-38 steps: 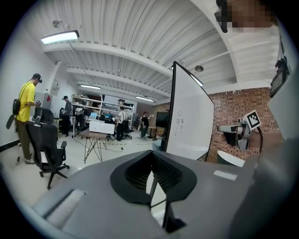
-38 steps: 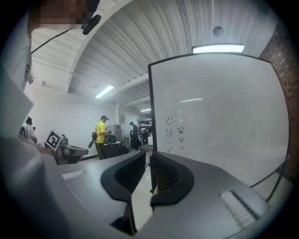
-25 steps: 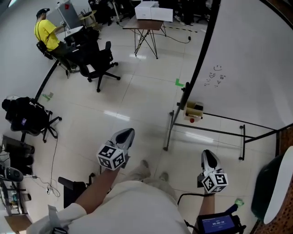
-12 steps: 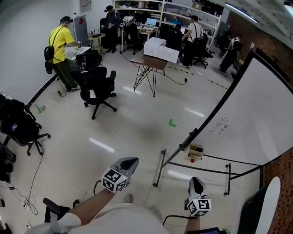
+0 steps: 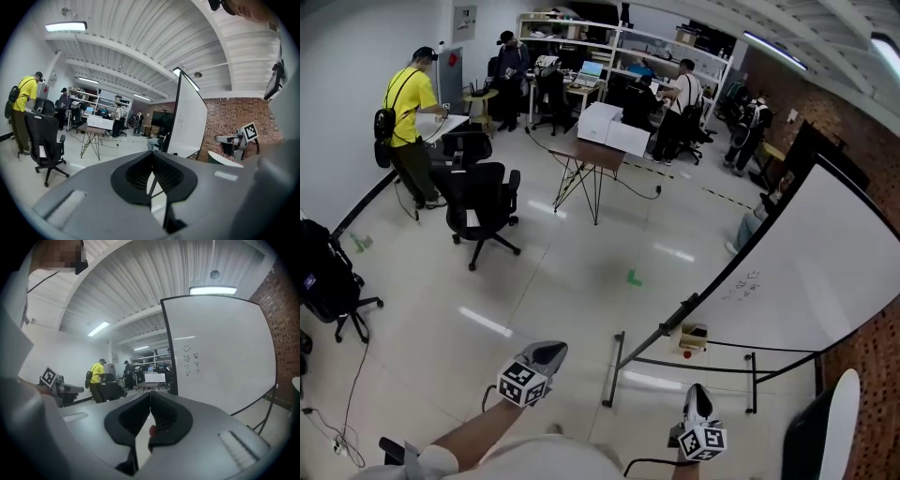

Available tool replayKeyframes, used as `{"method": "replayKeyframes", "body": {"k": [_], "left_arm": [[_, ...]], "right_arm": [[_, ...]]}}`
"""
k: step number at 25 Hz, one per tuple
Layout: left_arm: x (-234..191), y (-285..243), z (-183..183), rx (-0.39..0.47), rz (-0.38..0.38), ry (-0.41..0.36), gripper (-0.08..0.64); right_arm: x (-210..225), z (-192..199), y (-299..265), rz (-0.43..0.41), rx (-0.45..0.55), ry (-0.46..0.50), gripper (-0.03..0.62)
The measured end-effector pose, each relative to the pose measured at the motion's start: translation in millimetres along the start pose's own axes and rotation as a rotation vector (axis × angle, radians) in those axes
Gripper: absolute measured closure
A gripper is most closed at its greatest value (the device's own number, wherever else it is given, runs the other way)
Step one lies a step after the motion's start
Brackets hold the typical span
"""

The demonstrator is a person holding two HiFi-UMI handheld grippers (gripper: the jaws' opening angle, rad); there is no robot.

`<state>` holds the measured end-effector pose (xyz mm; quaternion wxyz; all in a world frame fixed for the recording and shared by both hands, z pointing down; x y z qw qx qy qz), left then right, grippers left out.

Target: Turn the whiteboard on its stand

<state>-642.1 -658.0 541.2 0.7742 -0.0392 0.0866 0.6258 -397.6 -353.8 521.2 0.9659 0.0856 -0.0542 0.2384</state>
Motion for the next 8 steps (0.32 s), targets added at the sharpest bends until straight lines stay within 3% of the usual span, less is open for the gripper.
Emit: {"method": "replayKeyframes", "body": {"k": [8], "left_arm": [[0, -25, 40, -0.015, 0.06, 0.019, 0.54]], "right_arm": [[25, 32, 12, 0.073, -0.006, 0.004, 0.592]]}}
Point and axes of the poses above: the fingertips, and each gripper's own axes: y backward along the fingers, x to its right, z out of its underside, the point moved 5 cm from there along y, backward along the fingers, and after that the axes turned 15 degrees about x, right-handed, at the moved point
